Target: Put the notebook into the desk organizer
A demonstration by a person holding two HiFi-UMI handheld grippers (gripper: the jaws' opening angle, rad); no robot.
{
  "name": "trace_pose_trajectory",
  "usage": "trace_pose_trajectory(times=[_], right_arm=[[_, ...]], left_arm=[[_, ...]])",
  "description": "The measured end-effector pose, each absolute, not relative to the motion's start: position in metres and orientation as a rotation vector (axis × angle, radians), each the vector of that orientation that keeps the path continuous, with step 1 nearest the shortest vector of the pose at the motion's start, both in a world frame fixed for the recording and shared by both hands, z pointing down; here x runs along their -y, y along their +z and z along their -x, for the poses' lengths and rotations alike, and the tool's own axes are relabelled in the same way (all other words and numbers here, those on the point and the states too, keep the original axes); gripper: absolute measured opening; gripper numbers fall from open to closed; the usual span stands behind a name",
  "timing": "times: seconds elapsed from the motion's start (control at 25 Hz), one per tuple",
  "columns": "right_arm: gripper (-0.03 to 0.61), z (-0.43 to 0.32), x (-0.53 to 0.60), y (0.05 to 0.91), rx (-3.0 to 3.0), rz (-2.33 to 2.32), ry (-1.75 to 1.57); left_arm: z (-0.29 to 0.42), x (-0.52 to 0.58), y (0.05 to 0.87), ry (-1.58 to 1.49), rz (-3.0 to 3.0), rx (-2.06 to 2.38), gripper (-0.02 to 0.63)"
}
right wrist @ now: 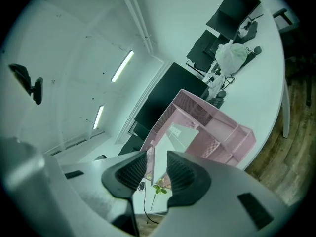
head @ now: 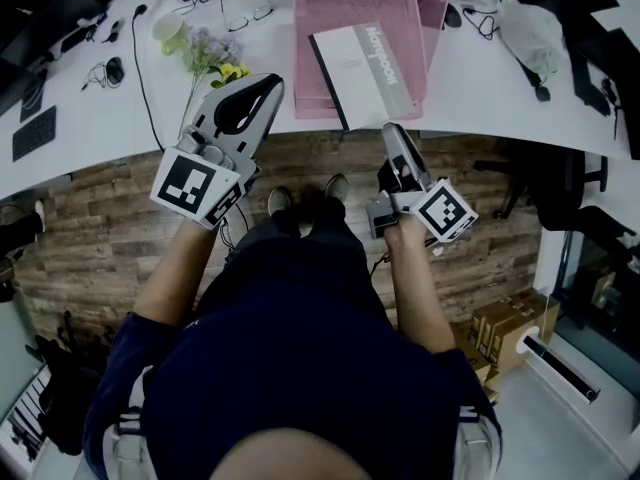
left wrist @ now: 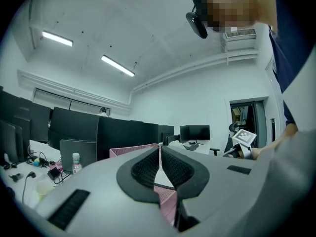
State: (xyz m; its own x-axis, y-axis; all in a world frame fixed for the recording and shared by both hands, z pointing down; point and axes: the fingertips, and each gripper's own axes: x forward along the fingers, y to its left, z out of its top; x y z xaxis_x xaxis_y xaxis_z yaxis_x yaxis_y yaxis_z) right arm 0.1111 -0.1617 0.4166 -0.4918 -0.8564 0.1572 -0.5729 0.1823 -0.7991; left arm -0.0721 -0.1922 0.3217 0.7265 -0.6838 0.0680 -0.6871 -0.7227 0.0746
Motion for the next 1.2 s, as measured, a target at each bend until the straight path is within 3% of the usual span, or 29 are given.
trace_pose_trajectory(times=[0.56, 1.2], right_arm=[[0.126, -0.117, 0.17, 0.372, -2.208, 1.36, -1.049], [0.048, -0.117, 0.179, 0.341, -2.31, 1.364, -0.903]], left_arm=[[0.074, 0.194, 0.303, 0.004, -2.86, 1.136, 0.038], [0.067, 0.201, 0.293, -0.015, -2.866, 1.168, 0.038]])
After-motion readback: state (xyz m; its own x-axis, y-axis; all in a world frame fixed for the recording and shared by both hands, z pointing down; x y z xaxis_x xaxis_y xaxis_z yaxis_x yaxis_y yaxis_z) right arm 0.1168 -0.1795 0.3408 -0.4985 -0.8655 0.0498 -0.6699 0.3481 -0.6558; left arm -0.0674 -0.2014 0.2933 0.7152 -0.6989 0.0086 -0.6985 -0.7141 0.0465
